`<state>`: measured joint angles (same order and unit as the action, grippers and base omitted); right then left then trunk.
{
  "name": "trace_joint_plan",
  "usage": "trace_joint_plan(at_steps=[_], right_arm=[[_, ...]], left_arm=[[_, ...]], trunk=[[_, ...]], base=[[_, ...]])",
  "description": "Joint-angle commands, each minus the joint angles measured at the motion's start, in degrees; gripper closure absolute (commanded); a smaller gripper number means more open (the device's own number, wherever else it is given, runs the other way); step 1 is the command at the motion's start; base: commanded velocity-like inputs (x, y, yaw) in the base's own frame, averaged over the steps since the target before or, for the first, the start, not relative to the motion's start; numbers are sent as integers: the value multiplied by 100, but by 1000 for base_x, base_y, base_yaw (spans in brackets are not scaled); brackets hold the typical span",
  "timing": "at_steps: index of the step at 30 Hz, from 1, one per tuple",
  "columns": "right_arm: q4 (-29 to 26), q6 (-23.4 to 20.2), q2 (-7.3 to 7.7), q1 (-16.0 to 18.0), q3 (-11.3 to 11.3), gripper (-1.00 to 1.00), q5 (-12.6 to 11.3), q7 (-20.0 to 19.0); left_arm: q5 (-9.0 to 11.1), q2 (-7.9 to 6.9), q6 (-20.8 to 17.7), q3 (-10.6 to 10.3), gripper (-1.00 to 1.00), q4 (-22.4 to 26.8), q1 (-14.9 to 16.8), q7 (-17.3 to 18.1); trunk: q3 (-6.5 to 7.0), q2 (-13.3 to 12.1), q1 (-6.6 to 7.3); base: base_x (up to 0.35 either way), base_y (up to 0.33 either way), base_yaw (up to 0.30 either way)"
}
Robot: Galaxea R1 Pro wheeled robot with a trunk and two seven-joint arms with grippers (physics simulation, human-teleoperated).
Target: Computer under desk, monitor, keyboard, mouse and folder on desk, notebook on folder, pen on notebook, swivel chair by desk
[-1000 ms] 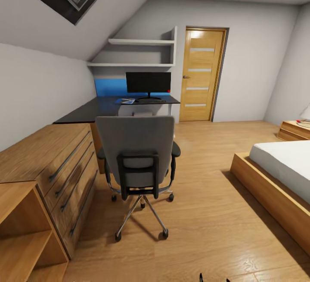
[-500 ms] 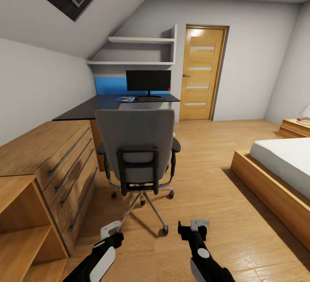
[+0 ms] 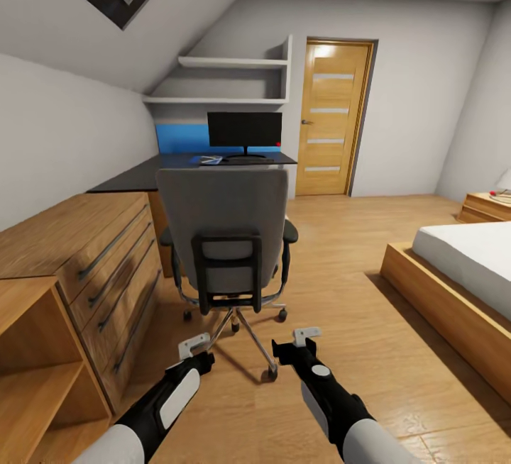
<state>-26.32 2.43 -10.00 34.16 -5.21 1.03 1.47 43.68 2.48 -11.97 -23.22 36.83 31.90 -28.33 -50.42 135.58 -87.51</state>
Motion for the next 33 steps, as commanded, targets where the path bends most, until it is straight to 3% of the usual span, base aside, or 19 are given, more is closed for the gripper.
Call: trace_joint_plan(at_steps=[1, 7, 12, 17, 24, 33], right_arm=[[2, 32, 0, 15, -51, -100, 17, -110], [8, 155, 0, 19, -355, -100, 21, -415], [11, 451, 0, 13, -431, -100, 20, -483], [13, 712, 0, 11, -445, -100, 13, -489], [20, 740, 0, 11, -446, -100, 12, -505], [30, 741, 0, 10, -444, -100, 15, -507]], left_arm=[[42, 1, -6, -30, -100, -30, 8, -43], [14, -9, 33, -32, -100, -58, 9, -56], [10, -17, 52, -26, -100, -69, 9, -58], [9, -37, 103, -25, -100, -105, 9, -60], [9, -49, 441, -25, -100, -294, 9, -51], [5, -46, 490, -25, -100, -311, 9, -53]], trunk=[[-24, 44, -21], [-132, 285, -153], [-222, 485, -263], [-222, 485, -263], [-222, 485, -263], [-222, 485, -263]], base=[[0, 0, 0], [0, 0, 0], [0, 0, 0], [0, 0, 0], [61, 42, 0], [120, 83, 0]])
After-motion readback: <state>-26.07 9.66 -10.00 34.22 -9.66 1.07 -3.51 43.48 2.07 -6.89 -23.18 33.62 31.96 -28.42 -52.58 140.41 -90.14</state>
